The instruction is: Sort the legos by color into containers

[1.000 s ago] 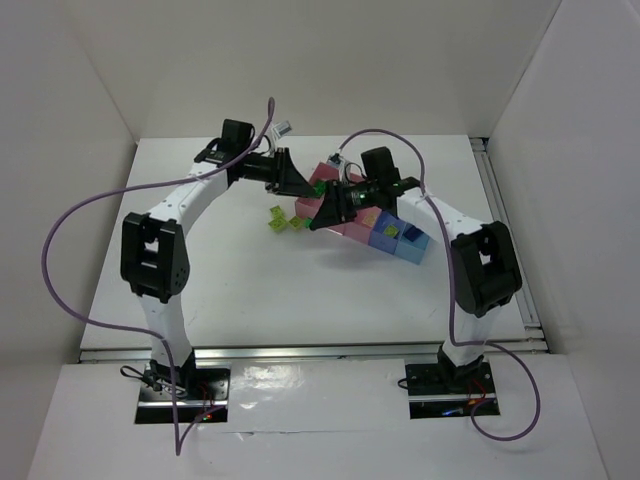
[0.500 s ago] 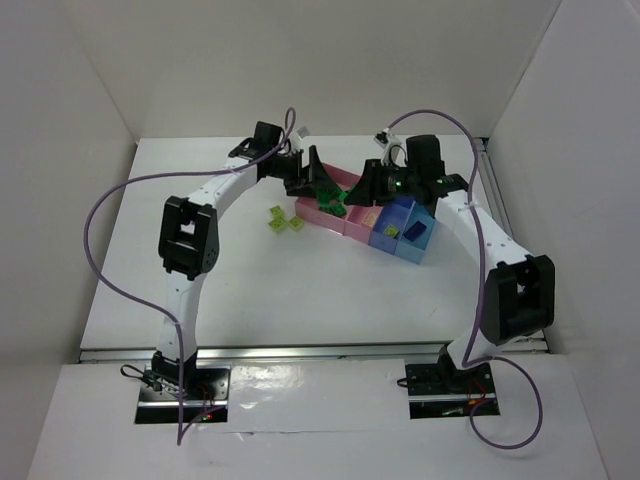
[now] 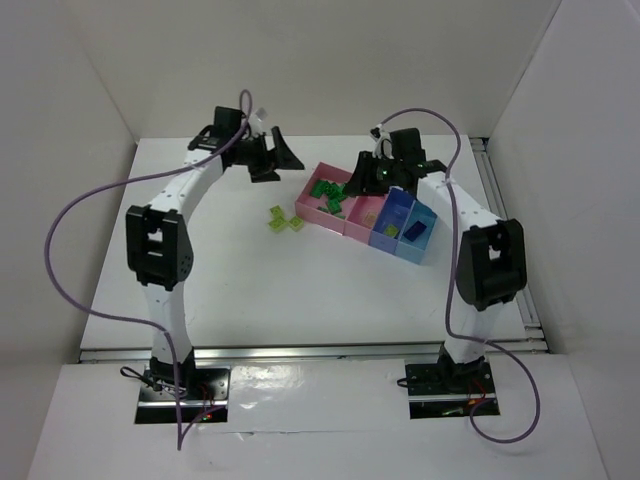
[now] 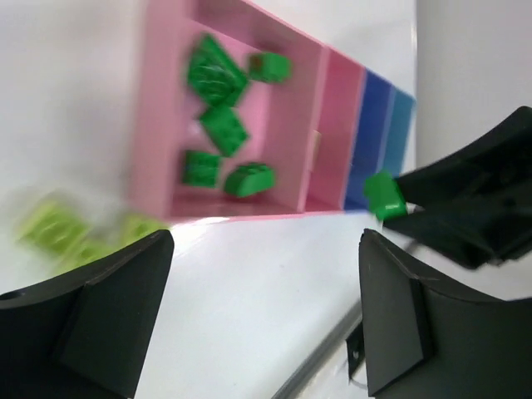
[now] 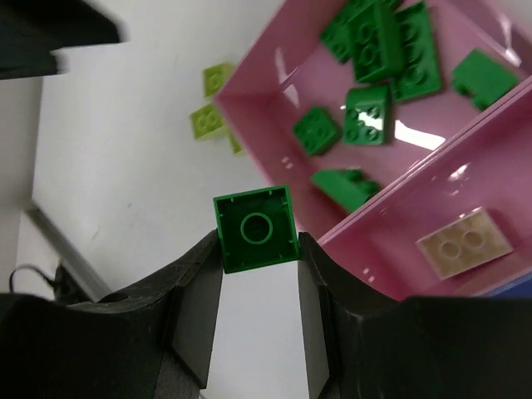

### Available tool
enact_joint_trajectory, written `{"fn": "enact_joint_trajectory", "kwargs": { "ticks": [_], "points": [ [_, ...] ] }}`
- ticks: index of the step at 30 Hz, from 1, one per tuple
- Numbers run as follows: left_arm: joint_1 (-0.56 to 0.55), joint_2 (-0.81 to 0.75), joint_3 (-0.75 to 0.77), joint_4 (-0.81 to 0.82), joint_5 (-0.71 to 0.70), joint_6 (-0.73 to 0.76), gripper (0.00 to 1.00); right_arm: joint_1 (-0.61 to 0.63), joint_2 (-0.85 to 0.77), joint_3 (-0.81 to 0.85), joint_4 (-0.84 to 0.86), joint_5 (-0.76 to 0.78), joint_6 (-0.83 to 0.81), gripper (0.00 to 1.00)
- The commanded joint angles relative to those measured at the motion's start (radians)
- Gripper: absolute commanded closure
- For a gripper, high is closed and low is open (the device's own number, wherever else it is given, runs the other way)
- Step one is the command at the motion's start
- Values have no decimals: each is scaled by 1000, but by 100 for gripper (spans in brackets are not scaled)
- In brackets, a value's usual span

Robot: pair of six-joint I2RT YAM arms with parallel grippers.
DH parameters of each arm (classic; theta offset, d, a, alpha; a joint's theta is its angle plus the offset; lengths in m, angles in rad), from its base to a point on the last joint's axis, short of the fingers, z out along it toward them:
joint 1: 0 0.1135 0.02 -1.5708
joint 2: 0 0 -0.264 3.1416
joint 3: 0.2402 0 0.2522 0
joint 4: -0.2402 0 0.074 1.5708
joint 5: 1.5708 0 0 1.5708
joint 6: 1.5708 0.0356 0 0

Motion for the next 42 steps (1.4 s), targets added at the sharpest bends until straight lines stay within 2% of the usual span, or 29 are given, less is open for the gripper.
{"fn": "enact_joint_trajectory", "kwargs": {
  "ticks": [1, 2, 4, 5, 6, 8, 11, 15, 16, 17, 20, 22, 25, 29, 35, 37, 39, 42],
  "points": [
    [59, -146, -80, -84, -179, 8, 9, 13, 91, 125, 5, 162, 46, 71],
    [59, -163, -100, -101, -263, 29, 9, 23, 113, 164, 5, 208, 58, 69],
    [59, -185, -155, -130, -336, 30, 7, 35, 191, 212, -4, 242, 58, 64],
    [59, -194, -174, -156, -391, 30, 4, 49, 220, 279, -25, 256, 58, 40],
    [59, -194, -203, -168, -411, 30, 2, 62, 271, 316, -78, 300, 58, 25],
    [59, -170, -217, -204, -461, 30, 1, 93, 300, 406, -151, 378, 34, 11],
    [59, -136, -217, -242, -501, 19, 1, 128, 271, 406, -151, 455, 6, 9],
    [29, -123, -252, -242, -552, 10, 8, 225, 166, 283, -72, 499, -53, 24],
    [29, -123, -252, -242, -561, 10, 10, 245, 147, 257, -62, 499, -53, 32],
    [29, -123, -263, -242, -561, 10, 13, 269, 121, 231, -62, 508, -69, 33],
    [29, -123, -272, -233, -575, 20, 18, 349, 112, 148, -62, 496, -78, 33],
    [29, -123, -286, -233, -597, 31, 18, 395, 125, 105, -62, 506, -78, 28],
    [40, -183, -338, -219, -635, 31, 17, 417, 177, 120, -79, 488, -78, 17],
    [65, -266, -422, -164, -626, 21, 16, 435, 244, 168, -74, 535, -78, 14],
    [91, -297, -475, -116, -591, -9, 17, 435, 346, 249, -50, 673, -78, 14],
    [91, -297, -487, -116, -591, -9, 18, 435, 371, 267, -24, 686, -92, 15],
    [100, -297, -496, -107, -581, -9, 18, 435, 381, 267, 18, 699, -104, 21],
    [118, -306, -521, -96, -558, -9, 19, 435, 441, 300, 29, 721, -115, 22]
  ]
}}
